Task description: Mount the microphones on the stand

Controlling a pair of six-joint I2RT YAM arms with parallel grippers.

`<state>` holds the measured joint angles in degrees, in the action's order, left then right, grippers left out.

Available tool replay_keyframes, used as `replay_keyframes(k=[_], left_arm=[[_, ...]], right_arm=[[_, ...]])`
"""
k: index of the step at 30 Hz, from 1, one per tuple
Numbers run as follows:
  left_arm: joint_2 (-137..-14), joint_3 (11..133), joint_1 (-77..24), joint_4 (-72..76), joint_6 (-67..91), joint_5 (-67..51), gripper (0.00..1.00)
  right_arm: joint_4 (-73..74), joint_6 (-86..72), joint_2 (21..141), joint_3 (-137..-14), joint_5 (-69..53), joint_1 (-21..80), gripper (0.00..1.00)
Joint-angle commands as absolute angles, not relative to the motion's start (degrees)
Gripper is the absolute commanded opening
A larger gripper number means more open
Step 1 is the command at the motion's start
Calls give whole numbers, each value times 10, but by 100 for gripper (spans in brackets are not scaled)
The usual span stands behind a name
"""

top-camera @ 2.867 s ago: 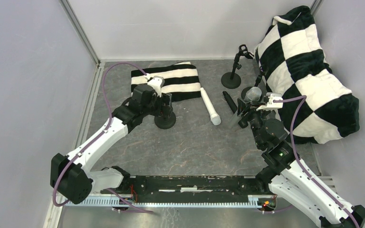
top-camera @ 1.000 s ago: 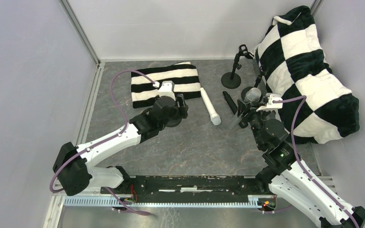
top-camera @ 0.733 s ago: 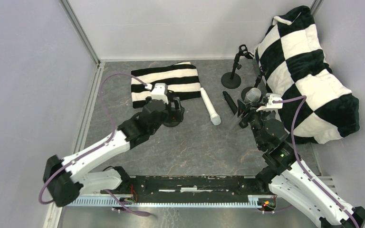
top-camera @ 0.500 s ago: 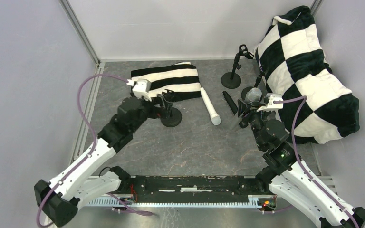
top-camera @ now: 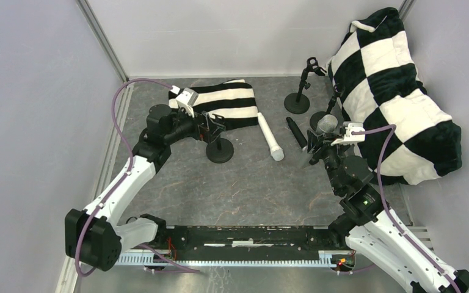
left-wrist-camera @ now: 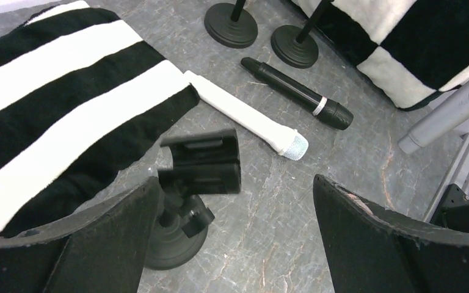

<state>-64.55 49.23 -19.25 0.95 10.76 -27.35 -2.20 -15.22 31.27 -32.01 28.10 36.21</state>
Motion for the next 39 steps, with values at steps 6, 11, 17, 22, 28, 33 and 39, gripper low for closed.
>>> replay_keyframes(k=[6, 11, 17, 22, 28, 33, 39], left_arm=[[-693, 515, -185, 77, 93, -271, 100], [-704, 514, -185, 74, 89, -242, 94], [-723, 521, -185, 69, 112, -197, 79], [-732, 510, -185, 93, 157, -201, 57], [-721, 458, -184, 150, 239, -219, 44], [-701, 404, -185, 209, 318, -238, 38], [-679, 373, -185, 229, 355, -246, 36]], right_arm=[[-35, -149, 309, -336, 281, 359, 0], [-37, -149, 315, -338, 278, 359, 0], [-36, -152, 318, -338, 275, 360, 0], [-38, -154, 318, -334, 277, 359, 0], [-41, -156, 325, -333, 276, 360, 0], [-46, -160, 328, -329, 274, 360, 0], [-49, -167, 330, -326, 269, 360, 0]])
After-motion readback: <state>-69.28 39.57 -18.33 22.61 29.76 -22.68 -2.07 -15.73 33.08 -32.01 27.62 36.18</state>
